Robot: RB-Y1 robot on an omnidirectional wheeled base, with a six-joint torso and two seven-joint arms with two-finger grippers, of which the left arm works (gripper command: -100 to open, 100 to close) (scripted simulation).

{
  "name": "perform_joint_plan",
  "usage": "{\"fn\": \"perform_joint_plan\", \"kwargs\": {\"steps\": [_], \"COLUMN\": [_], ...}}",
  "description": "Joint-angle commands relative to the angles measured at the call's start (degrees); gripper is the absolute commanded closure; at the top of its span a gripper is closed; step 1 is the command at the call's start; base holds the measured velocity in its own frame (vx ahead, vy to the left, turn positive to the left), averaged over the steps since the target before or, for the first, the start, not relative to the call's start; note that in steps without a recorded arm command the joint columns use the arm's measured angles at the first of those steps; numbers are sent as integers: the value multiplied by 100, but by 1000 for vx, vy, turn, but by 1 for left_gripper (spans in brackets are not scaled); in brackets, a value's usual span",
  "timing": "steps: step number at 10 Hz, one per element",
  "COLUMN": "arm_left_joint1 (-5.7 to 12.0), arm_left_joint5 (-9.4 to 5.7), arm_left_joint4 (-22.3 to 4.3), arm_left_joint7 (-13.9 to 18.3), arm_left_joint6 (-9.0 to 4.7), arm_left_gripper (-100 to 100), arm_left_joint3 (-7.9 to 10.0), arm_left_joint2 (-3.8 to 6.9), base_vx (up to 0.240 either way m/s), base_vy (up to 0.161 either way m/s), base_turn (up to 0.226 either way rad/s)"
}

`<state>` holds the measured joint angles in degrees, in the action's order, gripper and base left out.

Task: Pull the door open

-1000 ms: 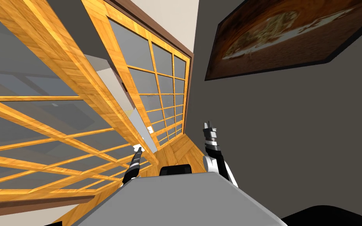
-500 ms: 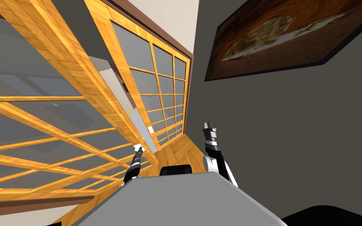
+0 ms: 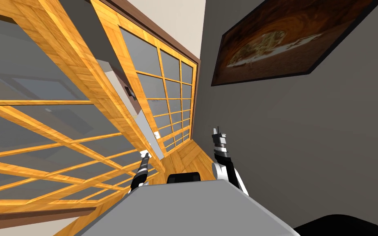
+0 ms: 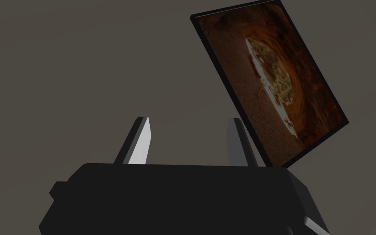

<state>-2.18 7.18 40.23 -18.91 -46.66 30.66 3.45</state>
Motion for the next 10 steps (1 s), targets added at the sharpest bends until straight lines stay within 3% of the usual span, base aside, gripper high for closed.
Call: {"fn": "perform_joint_plan", "kwargs": {"steps": [1, 3, 5, 10], "arm_left_joint1": [-96, -99, -99, -106], "arm_left_joint5": [-65, -202, -202, -534], "arm_left_joint4": [82, 82, 82, 84], "arm_left_joint7": [181, 558, 589, 1392], "arm_left_joint6": [73, 60, 60, 31], "arm_left_gripper": [100, 100, 100, 100], "arm_left_joint3": [32, -60, -60, -284], "arm_left_joint2": [61, 103, 103, 202], "base_vx": [-36, -37, -15, -53], "base_vy": [9, 6, 11, 14], "base_turn": [-30, -54, -19, -66]}}
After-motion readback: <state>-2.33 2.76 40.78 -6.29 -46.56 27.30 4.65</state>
